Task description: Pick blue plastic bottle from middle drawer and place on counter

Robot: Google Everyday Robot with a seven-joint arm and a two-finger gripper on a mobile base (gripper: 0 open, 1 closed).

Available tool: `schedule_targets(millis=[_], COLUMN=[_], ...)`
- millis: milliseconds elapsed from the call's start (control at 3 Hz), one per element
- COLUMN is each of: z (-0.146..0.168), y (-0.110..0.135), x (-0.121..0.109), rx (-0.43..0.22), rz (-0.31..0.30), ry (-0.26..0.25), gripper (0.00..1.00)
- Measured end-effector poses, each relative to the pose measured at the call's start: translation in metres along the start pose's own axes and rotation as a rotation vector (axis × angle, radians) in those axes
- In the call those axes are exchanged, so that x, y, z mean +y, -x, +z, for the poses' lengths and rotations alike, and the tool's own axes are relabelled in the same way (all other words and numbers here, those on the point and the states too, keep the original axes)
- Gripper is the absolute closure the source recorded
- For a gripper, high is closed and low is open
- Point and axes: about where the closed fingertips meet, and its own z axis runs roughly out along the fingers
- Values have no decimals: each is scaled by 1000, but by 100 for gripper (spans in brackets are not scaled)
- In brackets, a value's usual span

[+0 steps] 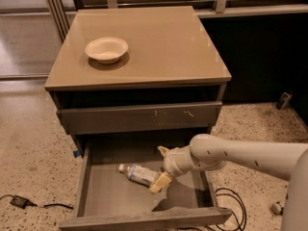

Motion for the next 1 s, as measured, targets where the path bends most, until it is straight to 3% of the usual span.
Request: schedule_targets(millis=[333,1000], z=[38,80], y=[-12,-33], x=[-10,-18], rx=[16,56], rz=[3,59], ry=[6,17], gripper=[0,0])
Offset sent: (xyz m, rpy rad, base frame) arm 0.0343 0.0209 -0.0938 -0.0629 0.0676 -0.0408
